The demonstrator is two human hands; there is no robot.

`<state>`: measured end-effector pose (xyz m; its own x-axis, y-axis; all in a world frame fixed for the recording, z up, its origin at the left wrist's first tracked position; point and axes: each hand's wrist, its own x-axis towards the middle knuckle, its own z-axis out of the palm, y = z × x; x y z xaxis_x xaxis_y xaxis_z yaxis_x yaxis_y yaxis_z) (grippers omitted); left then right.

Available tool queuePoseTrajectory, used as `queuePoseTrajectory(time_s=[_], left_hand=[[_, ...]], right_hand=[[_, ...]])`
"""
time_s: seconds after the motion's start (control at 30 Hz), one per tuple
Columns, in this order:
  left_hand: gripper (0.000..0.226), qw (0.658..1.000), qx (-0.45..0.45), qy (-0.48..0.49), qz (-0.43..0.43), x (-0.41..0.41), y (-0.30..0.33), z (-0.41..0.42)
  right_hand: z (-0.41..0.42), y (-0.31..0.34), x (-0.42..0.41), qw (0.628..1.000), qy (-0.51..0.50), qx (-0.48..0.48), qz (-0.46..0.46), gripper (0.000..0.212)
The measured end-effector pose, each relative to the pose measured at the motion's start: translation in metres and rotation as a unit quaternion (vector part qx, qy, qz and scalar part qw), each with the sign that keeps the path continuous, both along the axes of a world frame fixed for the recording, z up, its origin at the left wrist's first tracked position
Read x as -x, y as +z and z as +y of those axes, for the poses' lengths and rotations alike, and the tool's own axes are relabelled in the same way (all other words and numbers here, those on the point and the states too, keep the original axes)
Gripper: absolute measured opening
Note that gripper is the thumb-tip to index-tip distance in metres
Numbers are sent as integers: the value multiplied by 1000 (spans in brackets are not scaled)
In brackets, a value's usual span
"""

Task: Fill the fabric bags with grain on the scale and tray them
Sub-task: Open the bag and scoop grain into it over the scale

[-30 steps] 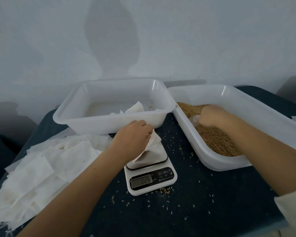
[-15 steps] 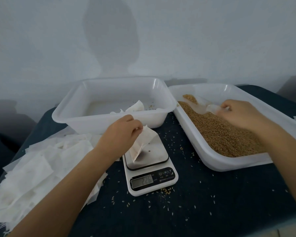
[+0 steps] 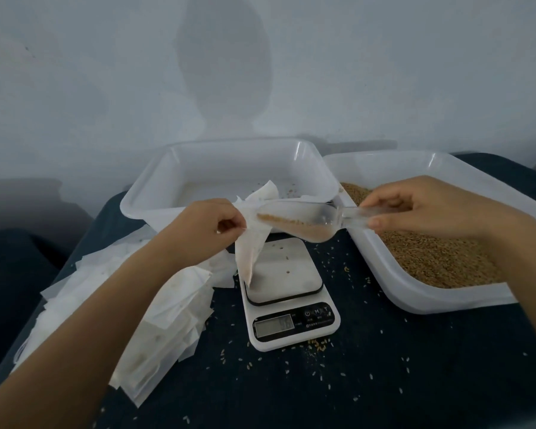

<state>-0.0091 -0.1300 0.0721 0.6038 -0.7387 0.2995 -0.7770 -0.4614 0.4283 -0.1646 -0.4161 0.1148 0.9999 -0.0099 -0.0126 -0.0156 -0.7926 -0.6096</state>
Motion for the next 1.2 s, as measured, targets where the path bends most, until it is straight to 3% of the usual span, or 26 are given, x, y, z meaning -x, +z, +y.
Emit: queuePoseTrajectory(time_s=[0.13,0.53,1.2], left_hand=[[10,1000,-16,-16,0,-1,3,2],[13,996,-60,-71,-17,5,-1,-4],[12,995,-57,-75,-26,6,-2,-3]], right_hand=[[2,4,-4,999,25,34,25,16],[24,52,-22,979,70,174,86,31],[45,80,-40,957,107,241,119,27]])
